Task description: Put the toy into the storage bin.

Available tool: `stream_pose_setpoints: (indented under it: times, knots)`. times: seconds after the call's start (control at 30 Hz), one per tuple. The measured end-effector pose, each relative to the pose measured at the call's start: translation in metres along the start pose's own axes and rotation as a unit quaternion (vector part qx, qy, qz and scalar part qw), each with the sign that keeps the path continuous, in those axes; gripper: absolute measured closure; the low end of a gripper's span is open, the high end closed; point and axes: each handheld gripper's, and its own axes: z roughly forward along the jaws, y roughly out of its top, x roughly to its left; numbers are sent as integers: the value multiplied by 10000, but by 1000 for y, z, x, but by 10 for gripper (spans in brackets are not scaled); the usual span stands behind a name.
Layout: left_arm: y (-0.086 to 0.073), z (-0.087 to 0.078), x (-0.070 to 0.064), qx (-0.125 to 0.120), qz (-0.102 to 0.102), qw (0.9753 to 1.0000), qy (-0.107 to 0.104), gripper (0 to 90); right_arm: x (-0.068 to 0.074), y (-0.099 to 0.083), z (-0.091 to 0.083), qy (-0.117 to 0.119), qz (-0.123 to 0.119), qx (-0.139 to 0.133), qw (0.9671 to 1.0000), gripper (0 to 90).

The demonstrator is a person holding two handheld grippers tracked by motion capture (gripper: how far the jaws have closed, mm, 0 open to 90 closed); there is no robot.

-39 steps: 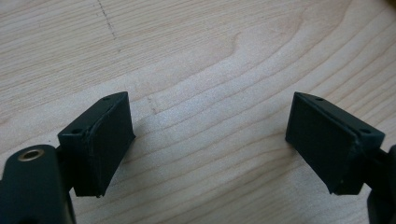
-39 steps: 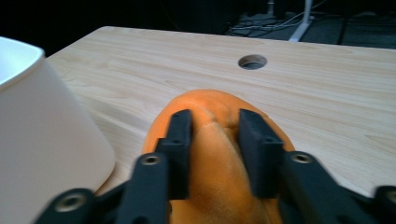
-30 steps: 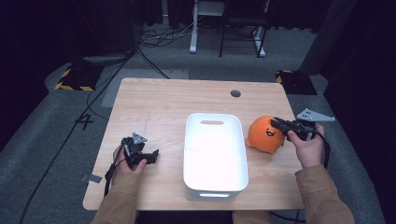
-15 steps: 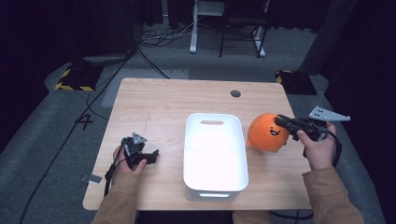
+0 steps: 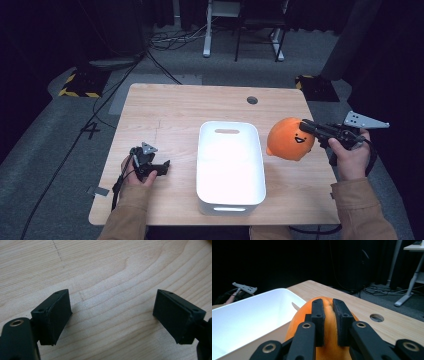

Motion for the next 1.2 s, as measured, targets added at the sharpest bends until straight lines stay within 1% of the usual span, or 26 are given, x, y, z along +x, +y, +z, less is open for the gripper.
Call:
stream_pose_setpoints:
  times: [0.07,0.1,0.17,0.23,0.27,0.33,0.37,0.43,0.53,0.57,0.6,0.83,0.93,1.03,1.13,1.2]
  knots:
    - [0,0,0,-1,-2,10000,1,153,0,2,-1,52,-19,-23,10000,811]
    - [0,0,0,-2,-9,10000,1,153,0,3,-2,122,-71,-42,9999,812]
    - [0,0,0,0,0,10000,3,153,-1,5,-3,191,-100,-88,9997,813]
    - [0,0,0,-1,-1,10000,1,153,-1,8,-4,240,-102,-136,9996,813]
    - [0,0,0,-1,0,10000,1,153,-1,9,-4,252,-148,-147,9995,813]
    - [0,0,0,-2,-1,10000,3,153,0,12,-5,256,-164,-124,9995,814]
    - [0,0,0,-2,-8,10000,3,153,0,15,-4,227,-238,-76,9994,814]
    - [0,0,0,-3,-8,10000,2,153,1,17,-4,212,-237,-72,9995,814]
    - [0,0,0,-2,-2,10000,3,153,3,22,-3,169,-365,-24,9992,814]
    - [0,0,0,-4,-9,10000,5,153,4,23,-3,163,-330,-29,9993,813]
    - [0,0,0,-3,-9,10000,4,153,4,24,-2,150,-376,-40,9992,813]
    - [0,0,0,-4,-9,10000,6,153,5,34,-1,150,-394,-43,9991,814]
    - [0,0,0,-2,-1,10000,4,153,7,40,2,150,-380,-70,9991,814]
    - [0,0,0,-2,-2,10000,3,153,9,46,5,167,-459,-53,9988,814]
    - [0,0,0,-1,-1,10000,4,153,14,54,11,171,-456,-84,9988,814]
    - [0,0,0,-2,-2,10000,3,153,16,58,14,171,-518,-76,9985,814]
